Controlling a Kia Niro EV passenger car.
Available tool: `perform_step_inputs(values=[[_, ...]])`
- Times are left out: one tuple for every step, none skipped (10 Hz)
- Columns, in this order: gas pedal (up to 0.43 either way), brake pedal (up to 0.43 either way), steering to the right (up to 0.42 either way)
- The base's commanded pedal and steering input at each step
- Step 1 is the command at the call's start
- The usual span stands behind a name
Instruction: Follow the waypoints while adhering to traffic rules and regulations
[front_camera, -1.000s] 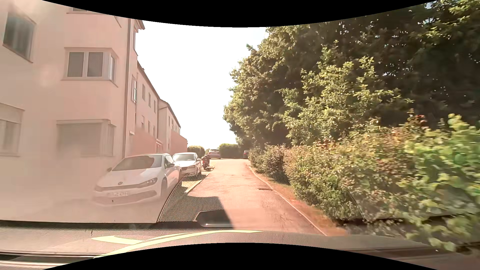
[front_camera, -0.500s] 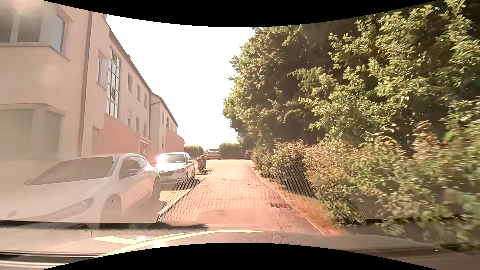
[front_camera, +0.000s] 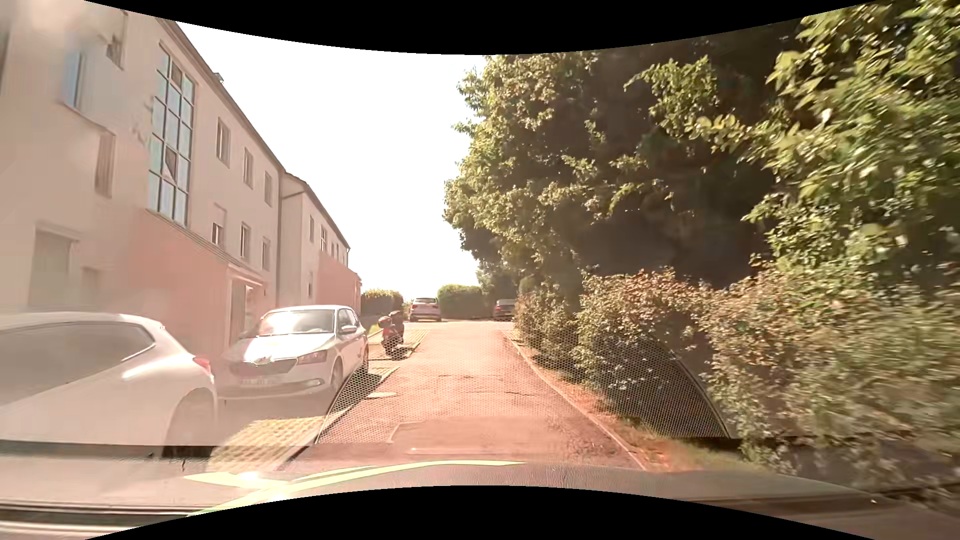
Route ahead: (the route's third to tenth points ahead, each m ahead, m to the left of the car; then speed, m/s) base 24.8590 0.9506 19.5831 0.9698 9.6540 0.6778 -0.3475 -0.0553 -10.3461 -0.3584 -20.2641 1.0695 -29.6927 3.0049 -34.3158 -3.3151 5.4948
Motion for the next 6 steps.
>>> perform_step_inputs(values=[[0.047, 0.0, -0.02], [0.047, 0.0, -0.019], [0.047, 0.0, -0.018], [0.047, 0.0, -0.019], [0.047, 0.0, -0.019], [0.047, 0.0, -0.019]])
